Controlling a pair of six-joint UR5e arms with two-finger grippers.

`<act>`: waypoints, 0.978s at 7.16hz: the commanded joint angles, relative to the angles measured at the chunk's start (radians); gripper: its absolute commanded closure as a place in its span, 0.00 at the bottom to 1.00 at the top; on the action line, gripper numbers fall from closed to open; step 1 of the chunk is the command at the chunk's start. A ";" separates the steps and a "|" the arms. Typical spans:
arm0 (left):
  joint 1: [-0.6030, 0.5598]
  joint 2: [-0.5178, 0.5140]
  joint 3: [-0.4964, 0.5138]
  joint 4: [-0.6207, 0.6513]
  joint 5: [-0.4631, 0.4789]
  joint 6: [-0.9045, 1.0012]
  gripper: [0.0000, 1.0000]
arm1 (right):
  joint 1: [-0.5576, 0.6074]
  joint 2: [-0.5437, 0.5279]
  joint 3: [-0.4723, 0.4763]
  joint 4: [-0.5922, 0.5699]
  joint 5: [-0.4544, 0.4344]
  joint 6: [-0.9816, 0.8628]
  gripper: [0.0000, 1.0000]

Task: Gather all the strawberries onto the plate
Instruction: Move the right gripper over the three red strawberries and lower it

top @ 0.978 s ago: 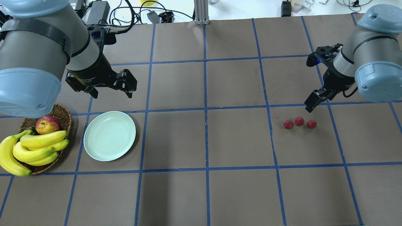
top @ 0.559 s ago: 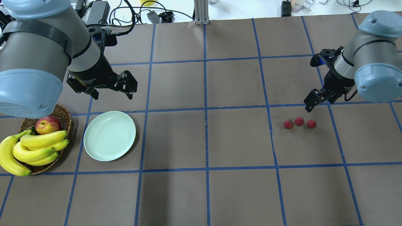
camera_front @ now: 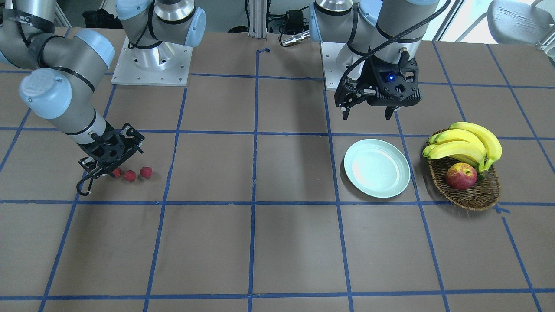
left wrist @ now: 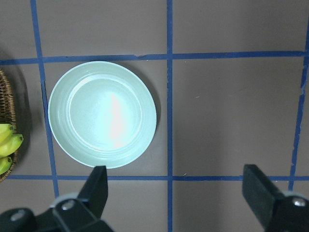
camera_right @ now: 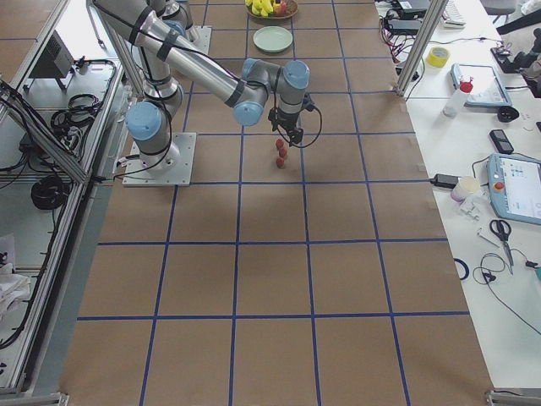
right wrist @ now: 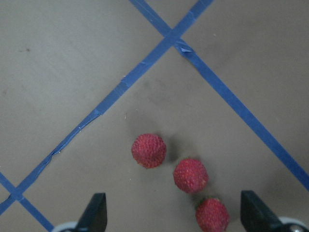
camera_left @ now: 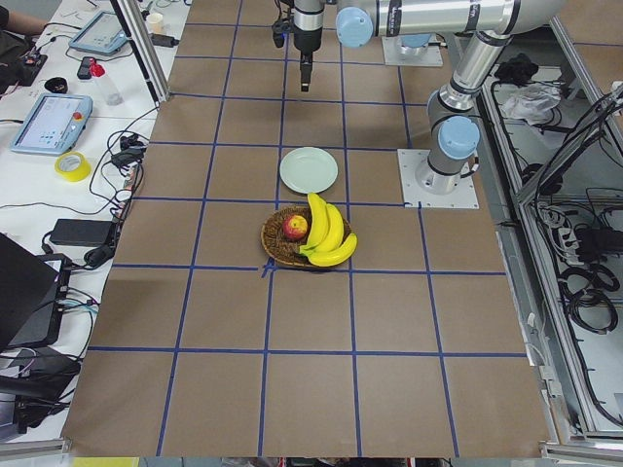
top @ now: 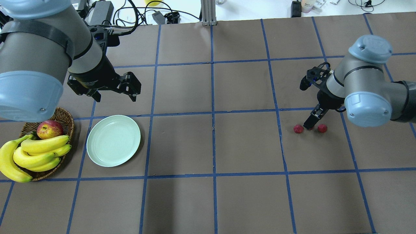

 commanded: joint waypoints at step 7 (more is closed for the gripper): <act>0.004 0.013 0.002 0.000 0.091 -0.006 0.00 | 0.033 0.090 0.064 -0.226 0.000 -0.706 0.05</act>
